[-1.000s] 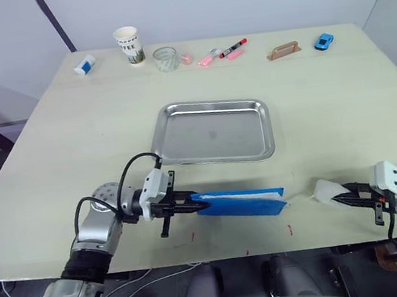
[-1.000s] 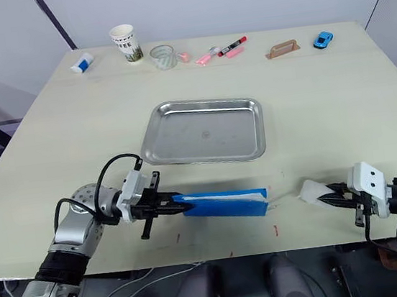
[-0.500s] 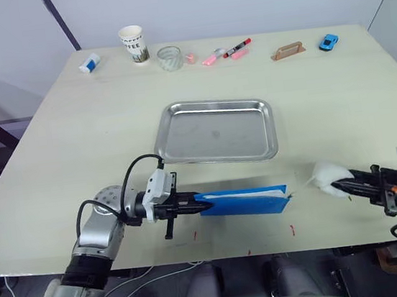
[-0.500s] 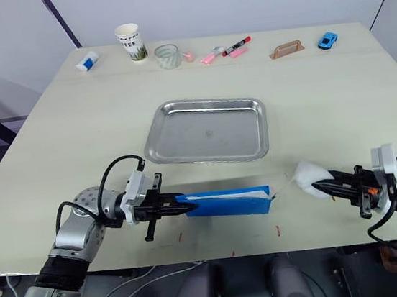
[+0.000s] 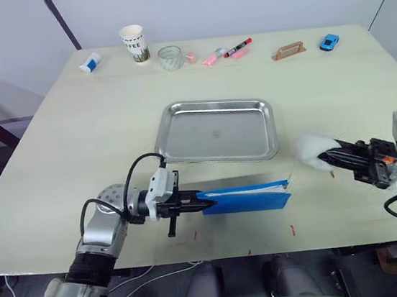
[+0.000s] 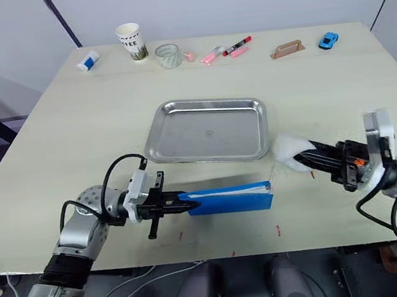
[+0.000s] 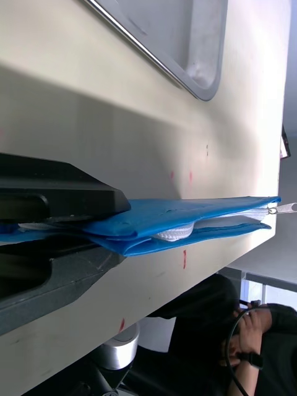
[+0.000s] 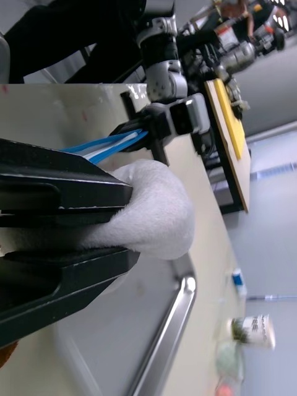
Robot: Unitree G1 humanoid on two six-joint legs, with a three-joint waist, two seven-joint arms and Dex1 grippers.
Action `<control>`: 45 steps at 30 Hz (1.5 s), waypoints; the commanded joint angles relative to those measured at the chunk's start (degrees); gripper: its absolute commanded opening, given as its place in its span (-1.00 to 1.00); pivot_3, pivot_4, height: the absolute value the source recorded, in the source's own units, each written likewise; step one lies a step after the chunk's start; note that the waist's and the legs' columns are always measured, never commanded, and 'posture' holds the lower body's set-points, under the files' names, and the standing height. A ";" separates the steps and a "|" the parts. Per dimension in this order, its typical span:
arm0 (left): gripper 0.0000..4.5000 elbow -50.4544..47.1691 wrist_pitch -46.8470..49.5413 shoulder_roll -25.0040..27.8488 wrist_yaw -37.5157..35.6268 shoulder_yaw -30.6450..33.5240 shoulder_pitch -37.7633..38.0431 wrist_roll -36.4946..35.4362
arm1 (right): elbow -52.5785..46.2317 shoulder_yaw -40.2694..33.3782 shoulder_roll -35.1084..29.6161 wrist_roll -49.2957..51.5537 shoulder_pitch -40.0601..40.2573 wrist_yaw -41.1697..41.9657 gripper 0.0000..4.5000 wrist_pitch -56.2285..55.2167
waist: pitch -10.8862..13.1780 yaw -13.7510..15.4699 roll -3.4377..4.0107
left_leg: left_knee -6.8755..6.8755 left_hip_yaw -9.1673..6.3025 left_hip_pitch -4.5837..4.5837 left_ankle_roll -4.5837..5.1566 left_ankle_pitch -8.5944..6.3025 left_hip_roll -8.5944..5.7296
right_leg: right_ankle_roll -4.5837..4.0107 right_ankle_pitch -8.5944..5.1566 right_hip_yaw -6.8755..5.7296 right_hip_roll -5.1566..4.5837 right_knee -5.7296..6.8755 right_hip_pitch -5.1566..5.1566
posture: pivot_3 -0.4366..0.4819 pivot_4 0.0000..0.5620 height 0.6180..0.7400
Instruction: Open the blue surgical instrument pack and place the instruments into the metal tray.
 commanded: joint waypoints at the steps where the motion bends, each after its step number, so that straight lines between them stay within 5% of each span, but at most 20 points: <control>1: -1.00 1.18 0.10 -0.09 -0.33 -1.88 0.25 3.58 | -4.77 5.47 -0.07 -3.90 -7.80 -0.64 -0.97 -0.73 | 0.00 -0.05 0.01 | 0.00 0.00 0.01 0.00 0.00 0.00 | 0.00 0.00 0.00 0.00 0.00 0.00 | -0.05 -0.47 0.80; 7: -1.00 1.79 0.02 -0.62 -0.83 -2.09 -0.51 3.98 | -2.32 17.58 3.56 -13.81 -19.41 1.15 -0.97 -2.85 | 0.01 0.09 0.01 | 0.01 -0.13 -0.07 0.00 0.00 -0.02 | -0.01 0.00 -0.05 0.01 -0.02 -0.01 | -0.05 -0.47 0.80; 18: -1.00 1.77 0.50 -2.17 -0.10 -1.68 -1.05 4.30 | 5.72 29.07 11.29 -27.97 -30.38 5.37 -0.97 -11.44 | 0.01 0.19 0.02 | 0.02 -0.18 -0.10 0.00 0.00 -0.04 | -0.01 0.00 -0.13 -0.01 -0.02 0.00 | -0.05 -0.47 0.80; 26: -1.00 1.24 1.36 -3.00 1.04 -0.73 -1.49 3.67 | 2.46 30.32 12.68 -30.86 -30.53 7.09 -0.97 -15.45 | 0.01 0.25 0.02 | 0.04 -0.19 -0.11 0.00 0.00 -0.04 | -0.01 0.00 -0.17 -0.03 -0.01 0.00 | -0.05 -0.47 0.80; 39: -1.00 2.39 2.85 -4.62 0.98 0.39 -3.83 3.37 | 6.57 35.40 8.88 -43.07 -26.28 14.48 -0.97 -41.23 | 0.03 0.14 0.04 | 0.05 -0.24 -0.12 0.00 0.00 -0.05 | -0.01 0.00 -0.21 -0.01 -0.01 0.00 | -0.05 -0.47 0.80; 40: -1.00 2.48 2.83 -4.68 0.91 0.39 -3.97 3.46 | 6.98 35.34 8.56 -43.28 -26.20 14.89 -0.52 -43.02 | 0.03 0.14 0.04 | 0.05 -0.24 -0.12 0.00 0.00 -0.05 | -0.02 0.00 -0.21 -0.02 -0.01 0.00 | -0.05 -0.47 0.80; 43: -1.00 2.67 2.84 -4.57 0.65 0.49 -4.25 3.54 | 8.37 34.57 7.18 -42.75 -25.35 16.63 0.05 -49.93 | 0.03 0.07 0.04 | 0.05 -0.24 -0.11 0.00 0.01 -0.04 | -0.02 0.00 -0.21 -0.01 0.00 0.00 | -0.05 -0.47 0.80; 45: -1.00 2.85 2.75 -4.40 0.47 0.57 -4.31 3.60 | 10.17 33.82 6.51 -42.26 -24.95 17.38 0.21 -55.80 | 0.04 0.13 0.04 | 0.05 -0.25 -0.11 0.00 0.01 -0.04 | -0.02 0.00 -0.21 -0.01 0.00 0.00 | -0.05 -0.47 0.80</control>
